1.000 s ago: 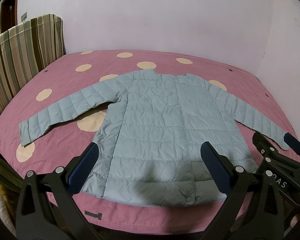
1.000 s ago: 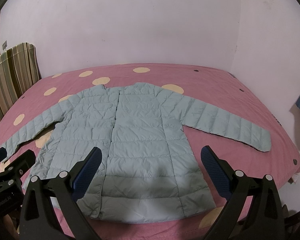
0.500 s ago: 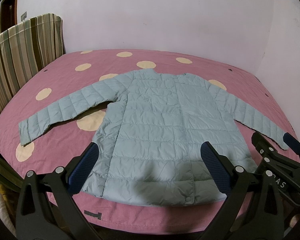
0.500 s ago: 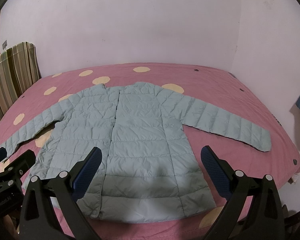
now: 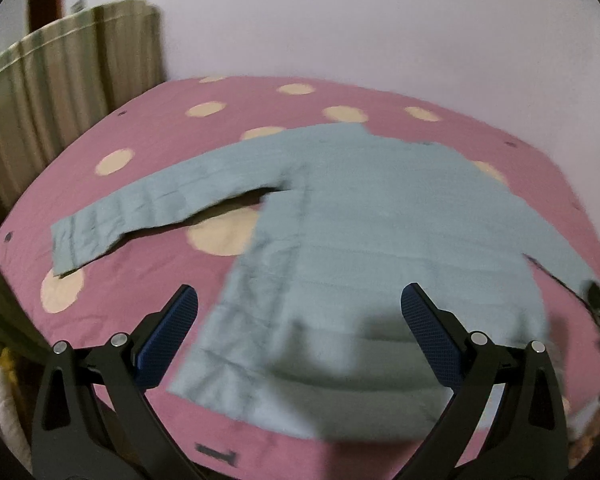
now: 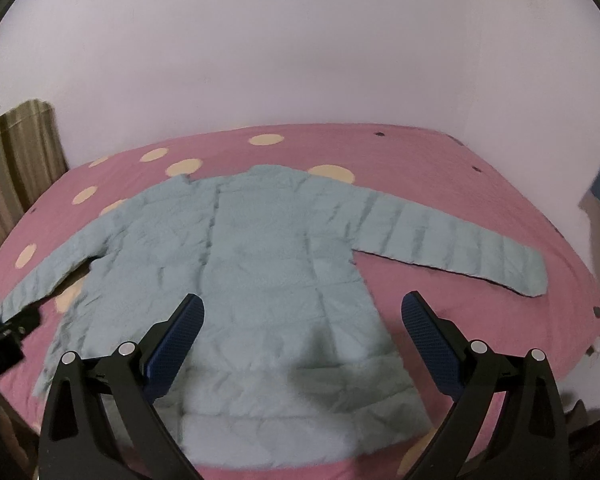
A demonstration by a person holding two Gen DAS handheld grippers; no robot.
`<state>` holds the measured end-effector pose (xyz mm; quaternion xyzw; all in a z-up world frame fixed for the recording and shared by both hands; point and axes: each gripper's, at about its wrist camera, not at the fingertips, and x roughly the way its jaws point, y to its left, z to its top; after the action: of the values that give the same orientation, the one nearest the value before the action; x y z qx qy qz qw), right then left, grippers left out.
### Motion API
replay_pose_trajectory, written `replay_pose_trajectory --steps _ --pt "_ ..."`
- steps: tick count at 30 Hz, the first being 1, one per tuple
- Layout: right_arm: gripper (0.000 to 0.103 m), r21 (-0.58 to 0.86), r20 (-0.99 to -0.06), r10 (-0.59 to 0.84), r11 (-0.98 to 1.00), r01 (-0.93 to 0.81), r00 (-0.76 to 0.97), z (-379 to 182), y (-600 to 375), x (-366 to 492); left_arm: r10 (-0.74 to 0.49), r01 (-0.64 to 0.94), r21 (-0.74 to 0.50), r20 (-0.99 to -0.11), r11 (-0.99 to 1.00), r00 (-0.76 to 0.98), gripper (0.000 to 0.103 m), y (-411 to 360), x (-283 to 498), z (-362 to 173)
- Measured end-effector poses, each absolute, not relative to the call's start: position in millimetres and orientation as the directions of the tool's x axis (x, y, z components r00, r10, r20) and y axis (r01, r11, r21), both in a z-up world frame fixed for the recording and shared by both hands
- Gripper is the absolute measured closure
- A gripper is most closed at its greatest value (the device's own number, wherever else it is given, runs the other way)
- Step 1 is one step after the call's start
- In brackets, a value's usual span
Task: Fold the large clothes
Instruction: 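Move the right gripper to the cuff of the sleeve beside it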
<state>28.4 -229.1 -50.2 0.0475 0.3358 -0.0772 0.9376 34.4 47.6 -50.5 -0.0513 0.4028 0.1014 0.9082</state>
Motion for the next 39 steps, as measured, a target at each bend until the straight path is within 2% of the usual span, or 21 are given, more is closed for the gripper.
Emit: replay_pose_trajectory --steps 5,13,20,21,22,23,24,32,39 --pt "0.005 0.057 -0.665 -0.171 0.959 0.278 0.727 -75 -274 52 0.325 -0.418 0.078 -0.759 0.905 0.564 0.002 107 60 -85" --pt "0.005 0.161 -0.742 -0.212 0.865 0.475 0.637 -120 -382 85 0.521 -0.632 0.211 -0.776 0.746 0.355 0.002 206 88 -138" --pt "0.006 0.219 -0.77 -0.267 0.742 0.634 0.579 -146 -458 75 0.58 -0.732 0.25 -0.779 0.634 0.237 0.002 251 83 -168" --pt "0.011 0.224 -0.771 -0.274 0.728 0.648 0.575 -148 -467 73 0.576 -0.738 0.238 -0.781 0.631 0.24 0.002 256 84 -171" --pt "0.022 0.233 -0.771 -0.274 0.719 0.655 0.575 -149 -472 72 0.578 -0.742 0.234 -0.779 0.628 0.243 0.002 257 84 -172" --pt "0.029 0.249 -0.776 -0.271 0.699 0.67 0.57 -152 -481 69 0.585 -0.745 0.237 -0.774 0.624 0.243 0.002 258 86 -172" --pt "0.032 0.261 -0.782 -0.264 0.684 0.681 0.565 -154 -487 67 0.598 -0.744 0.252 -0.766 0.619 0.238 0.002 258 88 -172" --pt "0.032 0.429 -0.779 -0.199 0.523 0.736 0.595 -181 -532 42 0.611 -0.743 0.271 -0.759 0.612 0.226 0.002 254 94 -175" --pt "0.03 0.567 -0.718 -0.186 0.404 0.718 0.671 -197 -570 39 0.621 -0.741 0.286 -0.752 0.608 0.219 0.002 255 92 -173"
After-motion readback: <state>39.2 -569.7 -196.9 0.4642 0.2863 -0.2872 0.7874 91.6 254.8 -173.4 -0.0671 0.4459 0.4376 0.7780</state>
